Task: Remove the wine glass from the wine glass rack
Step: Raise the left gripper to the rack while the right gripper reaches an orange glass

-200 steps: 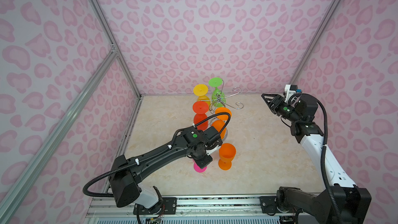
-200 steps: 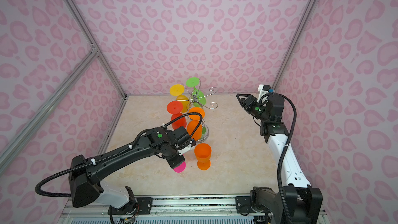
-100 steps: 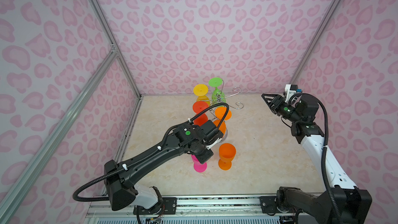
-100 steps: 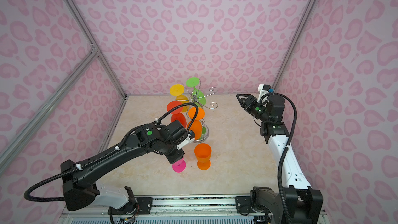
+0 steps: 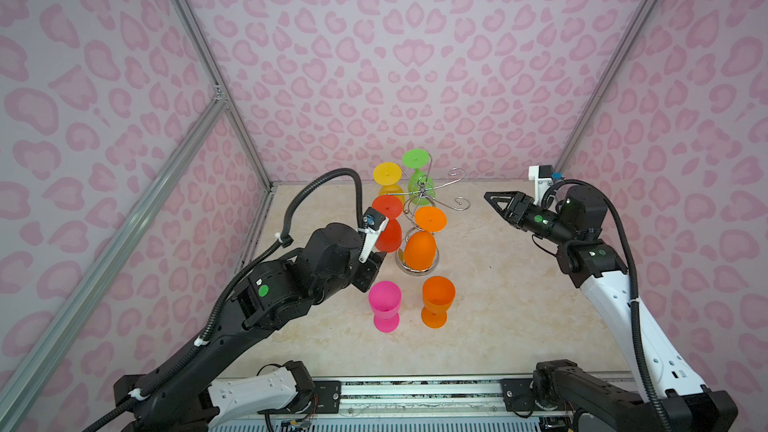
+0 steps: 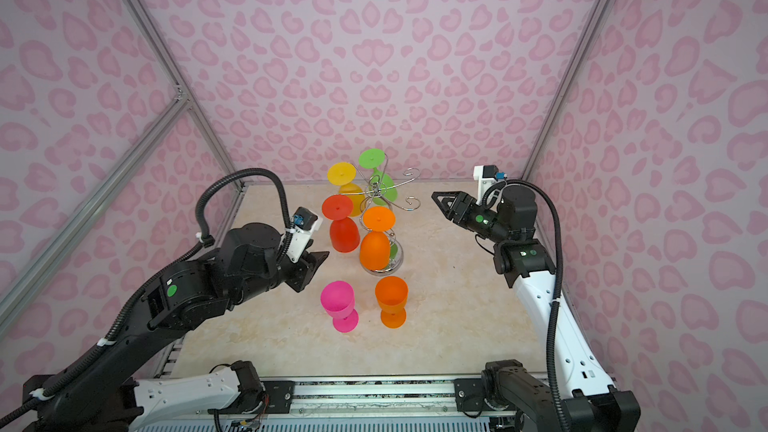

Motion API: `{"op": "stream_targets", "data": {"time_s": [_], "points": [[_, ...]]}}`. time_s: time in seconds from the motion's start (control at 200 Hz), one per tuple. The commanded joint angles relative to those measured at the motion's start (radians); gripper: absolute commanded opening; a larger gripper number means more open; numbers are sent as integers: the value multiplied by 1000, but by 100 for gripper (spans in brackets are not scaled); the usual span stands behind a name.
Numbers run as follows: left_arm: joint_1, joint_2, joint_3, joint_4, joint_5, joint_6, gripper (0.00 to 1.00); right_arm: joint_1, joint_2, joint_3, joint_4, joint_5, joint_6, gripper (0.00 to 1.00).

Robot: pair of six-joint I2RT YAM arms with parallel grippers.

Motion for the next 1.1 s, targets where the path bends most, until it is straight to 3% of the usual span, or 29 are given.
{"op": "stream_targets", "data": {"time_s": [0.0,0.255,0.445,0.765,1.095], "points": [[59,-49,-49,274,41,-44,52,44,-15,2,-88,7,-48,53],[178,-28,-87,392,130,-86,53,184,-16,-37,-20,48,11,52],[212,15,-78,417,192,-96,53,254,10,-36,38,70,42,52],[235,44,-77,426,242,-104,53,298,75,-40,138,74,89,51],[242,62,-84,437,266,-104,54,307,117,-45,203,69,126,43]]}}
